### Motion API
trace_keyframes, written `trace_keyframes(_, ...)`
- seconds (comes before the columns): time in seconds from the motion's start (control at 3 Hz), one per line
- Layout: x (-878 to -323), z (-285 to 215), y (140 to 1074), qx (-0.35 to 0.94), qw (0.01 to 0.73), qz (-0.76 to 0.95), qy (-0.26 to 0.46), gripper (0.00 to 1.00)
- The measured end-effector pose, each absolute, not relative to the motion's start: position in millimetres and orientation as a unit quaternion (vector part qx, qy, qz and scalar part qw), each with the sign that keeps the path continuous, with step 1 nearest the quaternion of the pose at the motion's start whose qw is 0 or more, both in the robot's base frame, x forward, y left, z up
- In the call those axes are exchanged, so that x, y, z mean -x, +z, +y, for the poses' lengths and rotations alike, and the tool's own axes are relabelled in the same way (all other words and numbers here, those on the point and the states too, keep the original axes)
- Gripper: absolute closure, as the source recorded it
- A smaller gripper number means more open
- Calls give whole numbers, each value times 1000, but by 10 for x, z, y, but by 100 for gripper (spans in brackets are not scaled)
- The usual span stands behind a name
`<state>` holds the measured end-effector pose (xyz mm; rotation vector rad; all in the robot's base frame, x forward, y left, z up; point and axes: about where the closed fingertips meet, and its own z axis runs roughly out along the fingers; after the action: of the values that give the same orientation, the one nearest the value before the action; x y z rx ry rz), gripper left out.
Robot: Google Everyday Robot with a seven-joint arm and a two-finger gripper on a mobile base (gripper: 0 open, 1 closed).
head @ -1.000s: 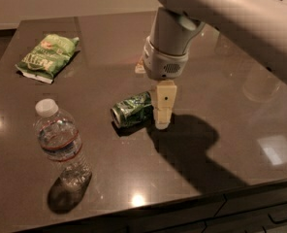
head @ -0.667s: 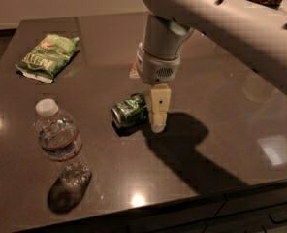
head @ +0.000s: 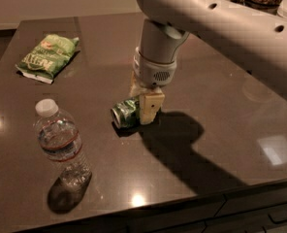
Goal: Pick green can
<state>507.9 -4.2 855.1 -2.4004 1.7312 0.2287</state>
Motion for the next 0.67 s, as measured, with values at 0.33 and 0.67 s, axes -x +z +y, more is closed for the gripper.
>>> trace_keyframes(0.33,-5032,-65,8679,804,98,579,90,67)
trace_keyframes(0.67,-4980,-87,8893,803,119,574,110,90)
